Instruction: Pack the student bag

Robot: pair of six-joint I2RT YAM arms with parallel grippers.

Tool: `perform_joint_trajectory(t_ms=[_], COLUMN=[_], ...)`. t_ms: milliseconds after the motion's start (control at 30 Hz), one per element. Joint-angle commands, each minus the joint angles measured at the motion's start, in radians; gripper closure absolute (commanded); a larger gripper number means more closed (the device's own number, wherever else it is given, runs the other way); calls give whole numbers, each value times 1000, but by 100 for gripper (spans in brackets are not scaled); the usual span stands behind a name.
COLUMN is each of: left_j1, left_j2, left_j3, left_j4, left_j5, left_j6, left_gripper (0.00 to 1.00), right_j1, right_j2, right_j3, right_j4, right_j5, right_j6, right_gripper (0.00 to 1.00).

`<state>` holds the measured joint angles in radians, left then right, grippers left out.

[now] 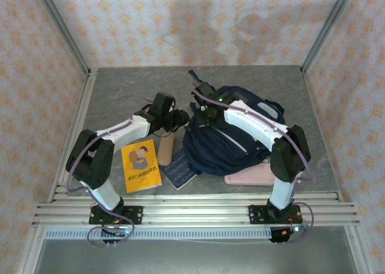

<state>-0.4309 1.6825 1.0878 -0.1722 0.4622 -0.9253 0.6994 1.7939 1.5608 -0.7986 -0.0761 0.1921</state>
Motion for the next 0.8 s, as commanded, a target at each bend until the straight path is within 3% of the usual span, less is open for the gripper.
perform_joint_trajectory(t_ms=[0, 167, 300, 400, 633, 767], left_j1=[-2, 0, 0, 2, -6, -42], left_j2=[-40, -104, -131, -134, -227, -267], left_j3=[56, 116, 143, 173, 79, 20], left_j4=[-134, -218, -194, -213, -103, -104], left_j5=[-75, -191, -213, -223, -160, -114], left_j6=[125, 368, 533, 618, 811, 1039], left_gripper=[65, 64, 61, 60, 59, 60], right_j1=[2, -16, -40, -54, -41, -61], right_j2=[-67, -71, -87, -121, -146, -176], right_j3=[0, 53, 66, 25, 19, -35], right_j4=[32, -7, 19, 96, 140, 150], right_j5=[-17, -32, -42, -114, -93, -103], right_j6=[-108, -297, -486, -646, -890, -968], right_gripper=[100, 100, 100, 100, 100, 100])
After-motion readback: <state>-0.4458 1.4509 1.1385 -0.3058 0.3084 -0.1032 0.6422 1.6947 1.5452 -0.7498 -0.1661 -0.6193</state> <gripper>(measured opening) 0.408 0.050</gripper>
